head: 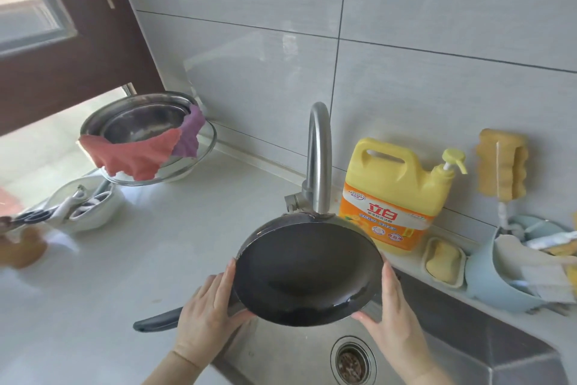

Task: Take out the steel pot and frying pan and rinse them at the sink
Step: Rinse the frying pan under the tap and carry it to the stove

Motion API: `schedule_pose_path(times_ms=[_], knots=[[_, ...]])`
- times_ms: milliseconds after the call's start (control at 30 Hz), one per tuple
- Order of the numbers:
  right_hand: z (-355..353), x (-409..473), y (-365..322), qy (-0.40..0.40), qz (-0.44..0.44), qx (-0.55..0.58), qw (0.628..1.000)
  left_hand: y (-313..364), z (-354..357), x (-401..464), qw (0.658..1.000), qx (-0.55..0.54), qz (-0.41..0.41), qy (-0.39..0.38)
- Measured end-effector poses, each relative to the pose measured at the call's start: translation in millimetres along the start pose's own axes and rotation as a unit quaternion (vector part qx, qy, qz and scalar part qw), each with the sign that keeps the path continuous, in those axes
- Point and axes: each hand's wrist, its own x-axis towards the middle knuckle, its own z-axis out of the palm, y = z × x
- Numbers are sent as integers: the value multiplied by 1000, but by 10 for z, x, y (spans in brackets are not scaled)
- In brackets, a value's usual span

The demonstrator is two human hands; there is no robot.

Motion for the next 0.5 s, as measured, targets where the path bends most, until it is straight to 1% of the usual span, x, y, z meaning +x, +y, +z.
schedule_pose_path(times_ms=[100, 233, 333, 500], knots=[[31, 83, -23, -8, -15, 5, 1000, -31, 11, 16, 1000, 6, 8, 19], [-16, 28, 66, 10, -8, 8, 1000, 57, 74, 73, 999, 12, 32, 22], [-121, -90, 156, 26, 31, -4, 999, 205, 162, 156, 998, -1, 52, 24], [-342, -278, 282, 82, 98, -33, 991, 459, 271, 324, 995, -24, 101, 5]])
